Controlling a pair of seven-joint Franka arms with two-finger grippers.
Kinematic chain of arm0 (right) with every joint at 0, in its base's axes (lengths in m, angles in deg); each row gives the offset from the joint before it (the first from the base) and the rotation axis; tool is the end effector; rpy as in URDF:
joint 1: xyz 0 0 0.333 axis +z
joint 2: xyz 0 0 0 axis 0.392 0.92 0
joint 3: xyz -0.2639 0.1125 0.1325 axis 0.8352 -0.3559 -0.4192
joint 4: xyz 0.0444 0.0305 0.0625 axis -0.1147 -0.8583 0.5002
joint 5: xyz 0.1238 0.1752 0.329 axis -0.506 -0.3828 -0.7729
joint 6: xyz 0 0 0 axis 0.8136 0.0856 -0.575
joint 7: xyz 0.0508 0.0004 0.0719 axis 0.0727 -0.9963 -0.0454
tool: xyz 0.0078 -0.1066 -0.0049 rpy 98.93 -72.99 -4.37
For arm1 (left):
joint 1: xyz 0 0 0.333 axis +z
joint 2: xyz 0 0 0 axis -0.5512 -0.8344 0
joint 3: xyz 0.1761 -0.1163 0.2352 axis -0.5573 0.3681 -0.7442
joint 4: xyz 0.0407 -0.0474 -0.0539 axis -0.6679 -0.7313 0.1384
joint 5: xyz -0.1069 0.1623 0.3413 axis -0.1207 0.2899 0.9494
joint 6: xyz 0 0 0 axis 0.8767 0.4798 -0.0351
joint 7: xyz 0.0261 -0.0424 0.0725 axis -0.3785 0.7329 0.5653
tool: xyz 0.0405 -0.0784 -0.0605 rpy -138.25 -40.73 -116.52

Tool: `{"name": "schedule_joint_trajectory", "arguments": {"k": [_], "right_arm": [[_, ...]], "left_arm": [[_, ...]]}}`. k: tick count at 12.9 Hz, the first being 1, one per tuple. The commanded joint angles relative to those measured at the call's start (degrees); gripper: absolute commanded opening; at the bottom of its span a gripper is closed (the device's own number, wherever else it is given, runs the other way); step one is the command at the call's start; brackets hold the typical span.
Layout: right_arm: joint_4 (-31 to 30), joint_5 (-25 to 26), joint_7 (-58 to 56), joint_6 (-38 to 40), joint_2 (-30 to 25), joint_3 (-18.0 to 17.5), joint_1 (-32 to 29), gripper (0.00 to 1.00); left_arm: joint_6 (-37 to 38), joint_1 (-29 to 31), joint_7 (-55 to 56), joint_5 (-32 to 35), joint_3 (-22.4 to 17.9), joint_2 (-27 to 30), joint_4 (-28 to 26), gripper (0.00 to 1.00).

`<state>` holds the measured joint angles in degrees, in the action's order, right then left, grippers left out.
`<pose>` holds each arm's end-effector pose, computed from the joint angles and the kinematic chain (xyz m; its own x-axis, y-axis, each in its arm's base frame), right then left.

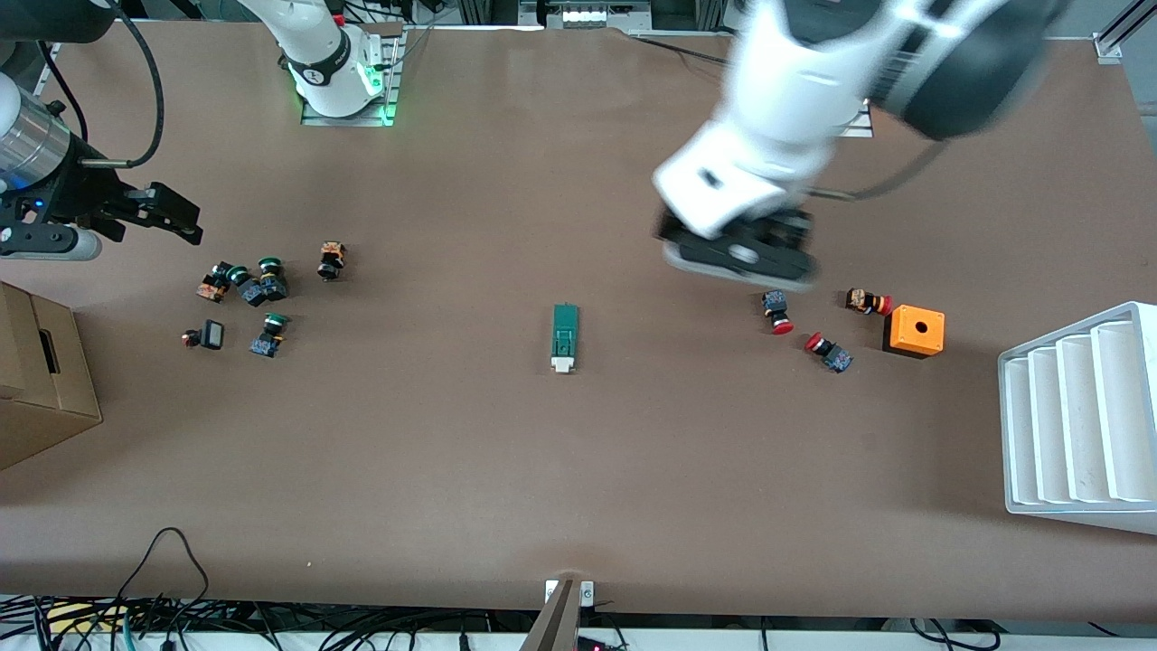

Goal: Close load switch with both arms

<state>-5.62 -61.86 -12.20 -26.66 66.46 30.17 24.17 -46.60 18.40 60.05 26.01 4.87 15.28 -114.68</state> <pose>0.5647 0.0408 0.5902 0.9996 -0.0295 -0.0043 -0.0295 -0.9994 0.0187 0.6049 -0.2956 0.6062 0.9864 -0.1639 0.0156 -0.1643 -0.9860 0.0287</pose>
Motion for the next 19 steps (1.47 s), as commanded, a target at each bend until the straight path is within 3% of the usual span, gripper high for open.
{"name": "schedule_joint_trajectory", "arguments": {"k": [1,2,3,5,9,13,17,19], "right_arm": [[3.18,0.03,0.21,0.57,1.64,-0.26,0.14,1.0],[4.94,-0.06,0.11,1.18,2.52,-0.26,0.06,1.0],[5.57,-0.06,0.11,1.27,2.79,-0.26,-0.03,1.0],[5.57,-0.06,0.2,1.36,2.88,-0.26,0.05,1.0],[5.66,-0.06,0.02,1.71,2.8,-0.17,-0.03,1.0],[5.66,0.03,0.02,1.62,2.8,-0.17,-0.03,1.0],[5.66,0.03,-0.07,1.62,2.8,-0.08,-0.21,1.0],[5.66,0.11,0.02,1.62,2.88,-0.08,-0.21,1.0]], "left_arm": [[4.23,-2.79,-6.26,-7.83,-12.58,3.51,-1.75,1.0],[4.59,-2.88,-7.23,-9.42,-15.4,4.64,-3.93,1.0],[3.64,-2.97,-9.33,-10.83,-18.82,7.35,-9.52,1.0],[0.92,-3.23,-10.14,-12.94,-22.61,10.87,-16.22,1.0],[-4.54,-1.84,-15.13,-12.95,-26.06,19.4,-29.86,1.0],[-2.09,4.75,-15.41,-12.16,-25.88,22.14,-31.46,1.0],[-1.29,5.99,-15.85,-7.51,-26.15,23.73,-30.85,1.0],[-1.47,5.91,-20.57,-7.67,-28.94,24.08,-31.02,1.0]]}}
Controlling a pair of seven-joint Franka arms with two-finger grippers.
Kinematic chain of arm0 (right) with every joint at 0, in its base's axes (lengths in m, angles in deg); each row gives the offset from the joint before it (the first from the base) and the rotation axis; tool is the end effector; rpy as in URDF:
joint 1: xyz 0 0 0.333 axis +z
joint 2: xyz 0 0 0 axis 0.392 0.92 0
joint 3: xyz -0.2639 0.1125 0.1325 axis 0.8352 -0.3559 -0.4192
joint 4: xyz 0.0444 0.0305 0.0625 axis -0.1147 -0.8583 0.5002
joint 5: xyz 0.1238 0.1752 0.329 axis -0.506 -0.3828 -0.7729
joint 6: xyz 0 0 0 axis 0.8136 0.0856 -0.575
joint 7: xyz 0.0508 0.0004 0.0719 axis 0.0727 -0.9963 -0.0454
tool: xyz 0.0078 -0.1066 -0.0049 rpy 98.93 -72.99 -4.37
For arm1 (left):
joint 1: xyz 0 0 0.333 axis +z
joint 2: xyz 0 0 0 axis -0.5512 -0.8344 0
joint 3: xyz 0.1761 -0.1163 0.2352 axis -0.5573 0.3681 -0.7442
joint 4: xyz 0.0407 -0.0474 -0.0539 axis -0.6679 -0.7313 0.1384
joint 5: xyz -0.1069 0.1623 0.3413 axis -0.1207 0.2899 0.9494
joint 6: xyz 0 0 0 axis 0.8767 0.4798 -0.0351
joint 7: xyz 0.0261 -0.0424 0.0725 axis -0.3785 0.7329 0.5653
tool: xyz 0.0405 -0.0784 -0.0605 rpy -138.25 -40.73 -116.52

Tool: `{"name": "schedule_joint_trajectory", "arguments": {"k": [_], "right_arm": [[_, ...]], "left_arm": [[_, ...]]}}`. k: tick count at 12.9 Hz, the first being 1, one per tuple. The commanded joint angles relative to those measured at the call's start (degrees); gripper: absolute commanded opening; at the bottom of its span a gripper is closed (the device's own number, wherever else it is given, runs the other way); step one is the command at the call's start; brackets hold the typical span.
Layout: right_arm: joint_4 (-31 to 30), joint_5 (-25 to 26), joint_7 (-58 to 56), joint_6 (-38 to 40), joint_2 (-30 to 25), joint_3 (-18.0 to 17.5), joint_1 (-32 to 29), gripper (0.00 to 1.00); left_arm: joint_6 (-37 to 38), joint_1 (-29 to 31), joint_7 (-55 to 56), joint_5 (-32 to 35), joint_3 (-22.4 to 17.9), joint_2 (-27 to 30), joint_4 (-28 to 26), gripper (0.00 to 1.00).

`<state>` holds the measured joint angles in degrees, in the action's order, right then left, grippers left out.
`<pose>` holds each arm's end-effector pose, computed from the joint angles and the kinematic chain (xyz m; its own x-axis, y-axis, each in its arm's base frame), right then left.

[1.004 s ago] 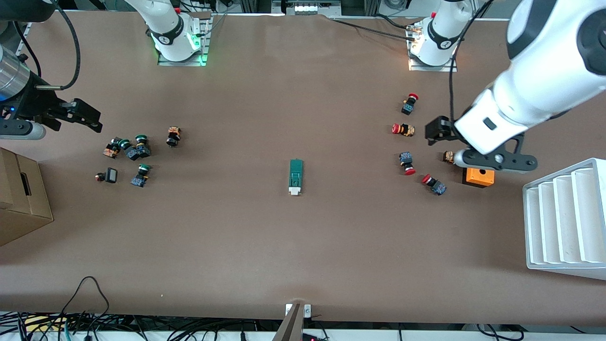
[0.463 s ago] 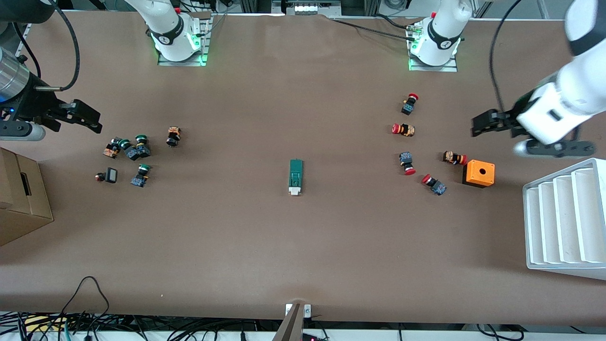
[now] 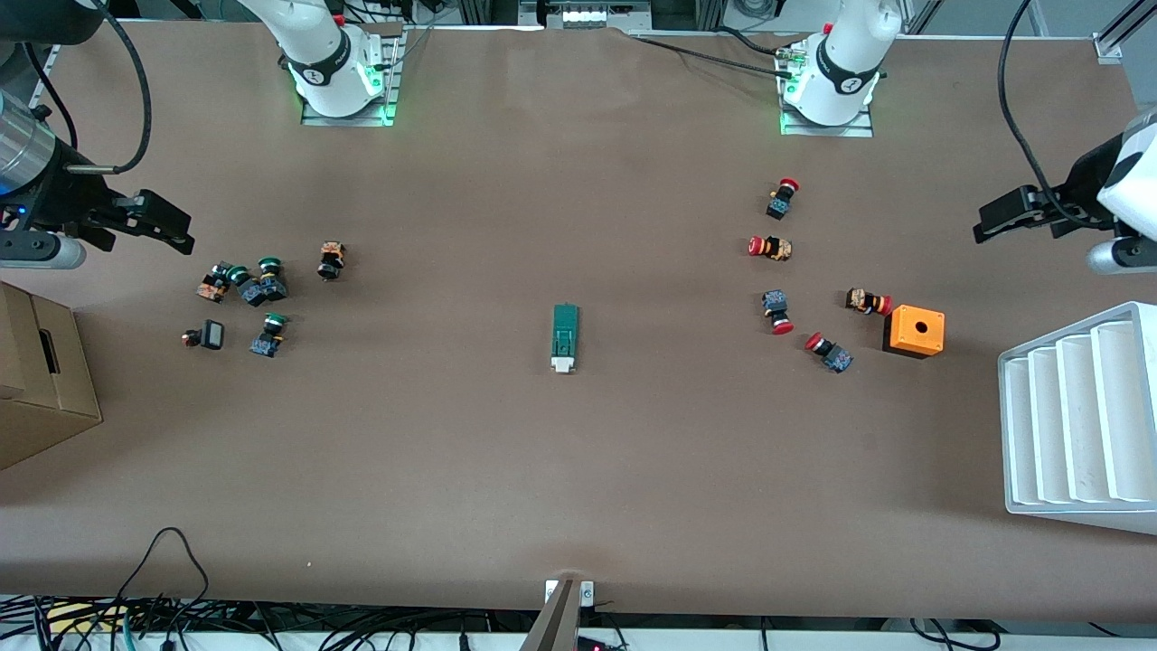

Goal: Close load switch with both arms

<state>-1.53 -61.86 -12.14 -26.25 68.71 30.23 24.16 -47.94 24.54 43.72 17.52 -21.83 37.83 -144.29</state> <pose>0.5779 0.0404 0.6012 0.9993 -0.0321 0.0203 -0.0324 -0.9994 0.0139 0.5670 0.0016 0.6072 0.9928 0.0764 -0.0919 0.0786 -0.9967 0.0209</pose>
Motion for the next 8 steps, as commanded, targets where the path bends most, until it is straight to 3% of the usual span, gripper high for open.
{"name": "schedule_joint_trajectory", "arguments": {"k": [1,8], "right_arm": [[1.57,0.12,-0.12,1.21,0.55,-0.14,-0.2,1.0],[1.57,0.12,-0.12,1.21,0.64,-0.14,-0.2,1.0]], "left_arm": [[-0.22,-0.32,-4.88,0.55,-2.78,1.52,-1.33,1.0],[-0.49,-0.94,-9.8,1.33,-4.99,2.23,-1.15,1.0]]}}
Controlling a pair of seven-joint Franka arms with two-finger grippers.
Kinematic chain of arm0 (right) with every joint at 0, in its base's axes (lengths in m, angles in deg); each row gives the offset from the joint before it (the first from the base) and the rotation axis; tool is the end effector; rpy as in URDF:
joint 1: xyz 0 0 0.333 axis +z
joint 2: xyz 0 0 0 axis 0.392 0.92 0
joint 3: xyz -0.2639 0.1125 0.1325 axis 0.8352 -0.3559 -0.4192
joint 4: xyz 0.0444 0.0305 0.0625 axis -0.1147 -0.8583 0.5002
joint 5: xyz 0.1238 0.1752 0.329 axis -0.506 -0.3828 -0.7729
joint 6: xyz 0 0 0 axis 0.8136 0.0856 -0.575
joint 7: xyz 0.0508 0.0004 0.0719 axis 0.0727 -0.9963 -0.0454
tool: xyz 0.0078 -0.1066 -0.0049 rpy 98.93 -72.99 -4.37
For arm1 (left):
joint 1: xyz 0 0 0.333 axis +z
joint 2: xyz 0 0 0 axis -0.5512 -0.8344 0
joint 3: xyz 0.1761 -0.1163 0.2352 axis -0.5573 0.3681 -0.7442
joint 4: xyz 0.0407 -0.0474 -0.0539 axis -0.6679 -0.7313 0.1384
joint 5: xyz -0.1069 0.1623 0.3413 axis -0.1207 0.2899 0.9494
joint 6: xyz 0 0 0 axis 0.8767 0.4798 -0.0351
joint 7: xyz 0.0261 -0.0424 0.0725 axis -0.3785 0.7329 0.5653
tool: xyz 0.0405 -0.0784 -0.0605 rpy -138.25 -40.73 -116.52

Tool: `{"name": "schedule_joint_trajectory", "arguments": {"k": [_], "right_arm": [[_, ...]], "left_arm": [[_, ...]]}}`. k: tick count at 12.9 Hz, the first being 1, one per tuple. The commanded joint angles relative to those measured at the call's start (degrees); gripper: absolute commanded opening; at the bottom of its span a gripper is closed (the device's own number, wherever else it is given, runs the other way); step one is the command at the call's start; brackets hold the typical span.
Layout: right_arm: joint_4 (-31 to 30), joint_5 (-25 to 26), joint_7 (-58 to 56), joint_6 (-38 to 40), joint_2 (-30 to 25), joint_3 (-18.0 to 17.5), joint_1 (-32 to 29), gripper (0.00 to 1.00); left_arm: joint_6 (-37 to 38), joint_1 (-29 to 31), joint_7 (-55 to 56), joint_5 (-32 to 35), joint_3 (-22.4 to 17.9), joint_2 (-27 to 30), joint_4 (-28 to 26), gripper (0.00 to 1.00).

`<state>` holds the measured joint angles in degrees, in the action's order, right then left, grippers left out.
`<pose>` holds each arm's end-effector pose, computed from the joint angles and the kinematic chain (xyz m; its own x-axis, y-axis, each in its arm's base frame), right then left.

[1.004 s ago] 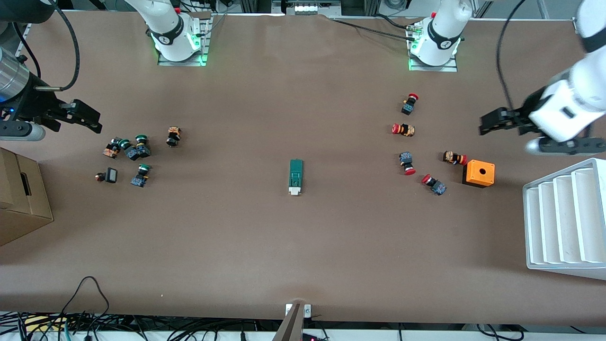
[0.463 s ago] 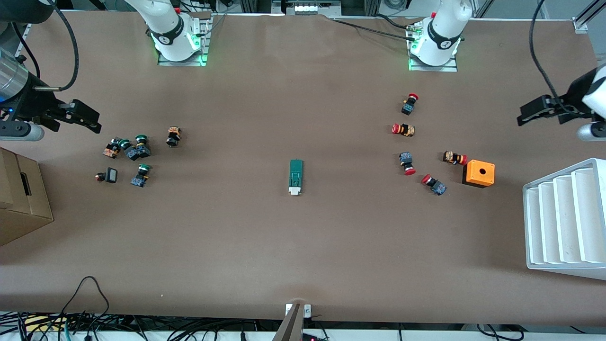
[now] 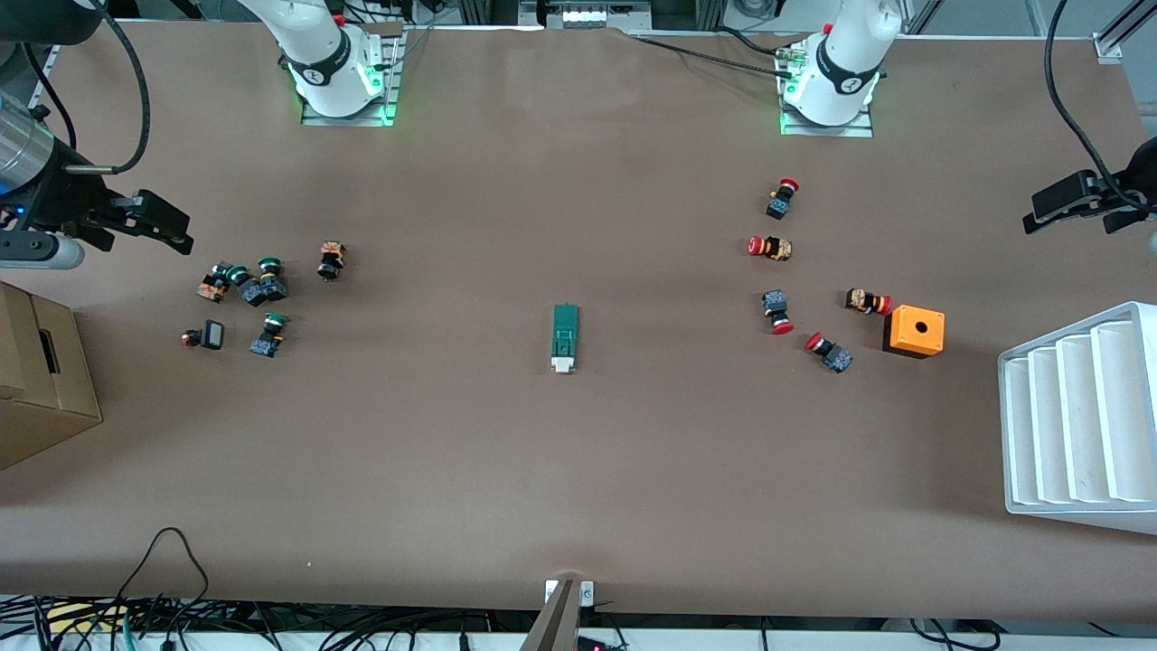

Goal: Close load switch with both arms

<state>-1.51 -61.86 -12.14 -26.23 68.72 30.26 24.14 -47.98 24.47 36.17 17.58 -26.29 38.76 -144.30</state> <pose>0.5779 0.0400 0.6012 0.9993 -0.0330 0.0201 -0.0333 -0.9993 0.0140 0.5607 0.0442 0.6167 0.9972 0.0213 -0.0713 0.0234 -0.9993 0.0292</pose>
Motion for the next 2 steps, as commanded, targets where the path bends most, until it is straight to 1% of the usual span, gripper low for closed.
{"name": "schedule_joint_trajectory", "arguments": {"k": [1,2], "right_arm": [[1.55,0.12,-0.12,1.18,0.63,-0.16,-0.27,1.0],[1.55,0.12,-0.12,1.18,0.54,-0.16,-0.27,1.0]], "left_arm": [[-0.62,-0.87,-3.65,1.63,-0.44,1.3,-1.14,1.0],[-0.71,-0.87,-3.93,2.24,-0.44,1.3,-1.14,1.0]]}}
